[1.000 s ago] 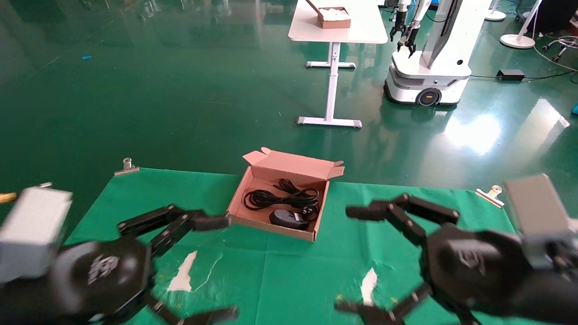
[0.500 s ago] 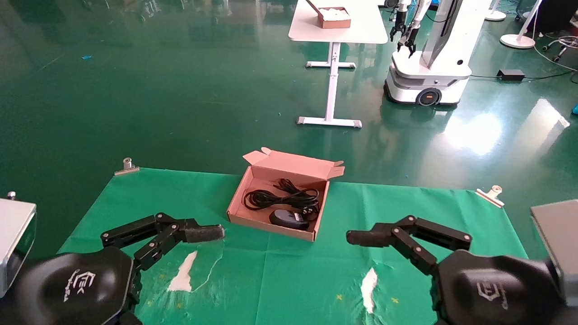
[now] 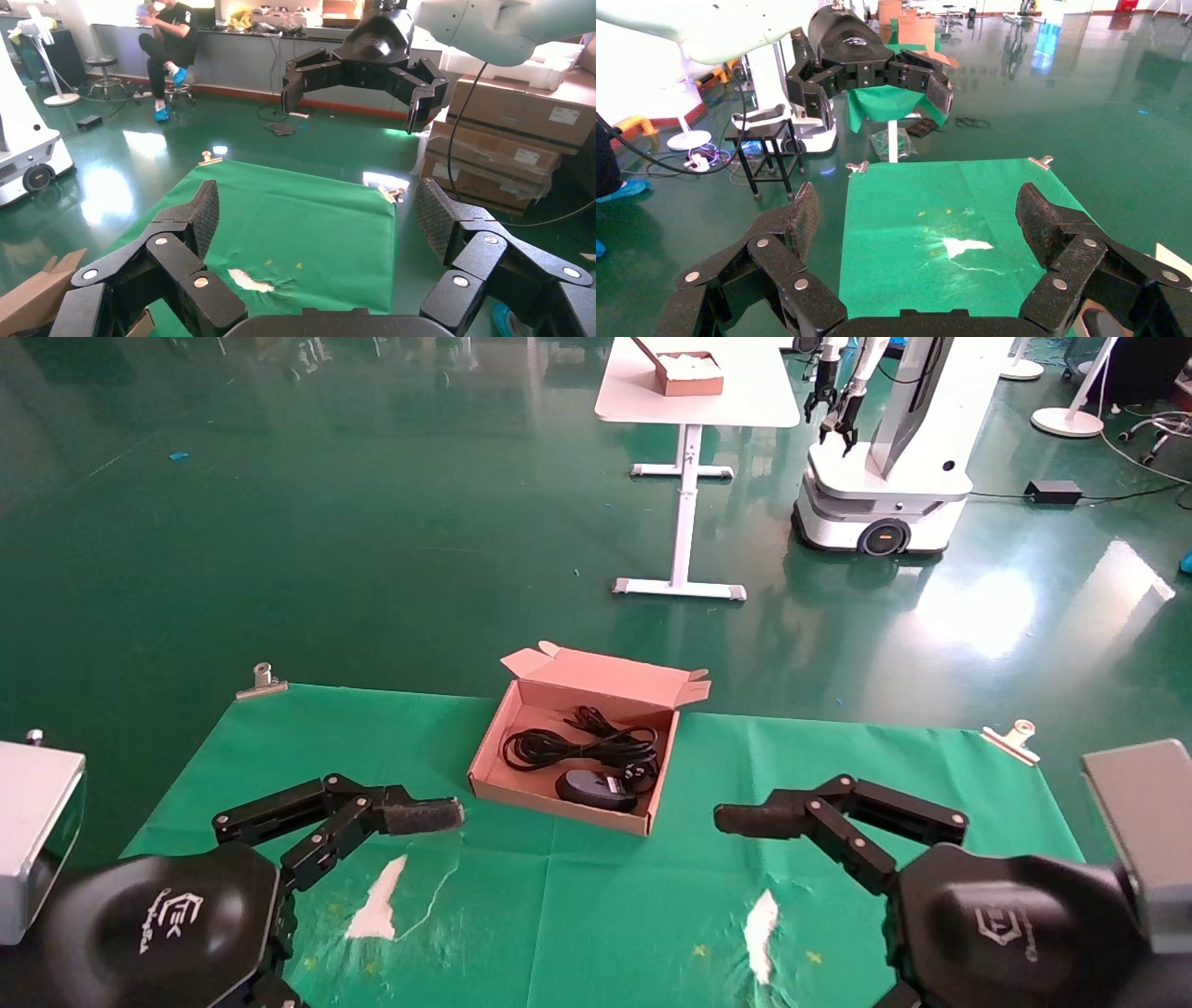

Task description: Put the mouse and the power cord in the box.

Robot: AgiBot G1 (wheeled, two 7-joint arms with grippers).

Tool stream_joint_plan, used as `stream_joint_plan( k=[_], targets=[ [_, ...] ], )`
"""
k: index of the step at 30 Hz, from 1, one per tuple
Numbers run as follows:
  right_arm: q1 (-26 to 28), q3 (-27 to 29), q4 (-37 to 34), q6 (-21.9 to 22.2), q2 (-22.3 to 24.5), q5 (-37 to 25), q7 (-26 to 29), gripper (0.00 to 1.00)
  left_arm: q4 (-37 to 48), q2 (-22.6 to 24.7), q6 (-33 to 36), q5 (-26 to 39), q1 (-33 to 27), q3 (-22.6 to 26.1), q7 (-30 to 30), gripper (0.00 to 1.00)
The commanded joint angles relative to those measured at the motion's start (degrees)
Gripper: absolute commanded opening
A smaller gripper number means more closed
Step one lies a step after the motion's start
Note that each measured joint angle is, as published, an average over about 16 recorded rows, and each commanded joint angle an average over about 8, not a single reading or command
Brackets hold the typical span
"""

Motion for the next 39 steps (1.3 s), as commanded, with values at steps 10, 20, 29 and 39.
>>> stream_joint_plan(
  k=[10, 20, 29, 39],
  targets=[
    [0.22, -0.16, -0.25, 0.05, -0.11, -0.12, -0.09, 1.00, 0.06, 0.06, -0.08, 0.14, -0.06, 0.06, 0.01, 1.00],
    [0.29, -0.20, -0.34, 0.08, -0.15, -0.17, -0.14, 1.00, 0.11, 0.09, -0.13, 0.18, -0.09, 0.10, 0.01, 1.00],
    [0.32, -0.24, -0.38, 0.12, -0.18, -0.20, -0.16, 1.00, 0.13, 0.12, -0.14, 0.20, -0.12, 0.13, 0.01, 1.00],
    [0.35, -0.26, -0.42, 0.13, -0.20, -0.23, -0.16, 1.00, 0.13, 0.13, -0.14, 0.22, -0.12, 0.14, 0.01, 1.00]
  ],
)
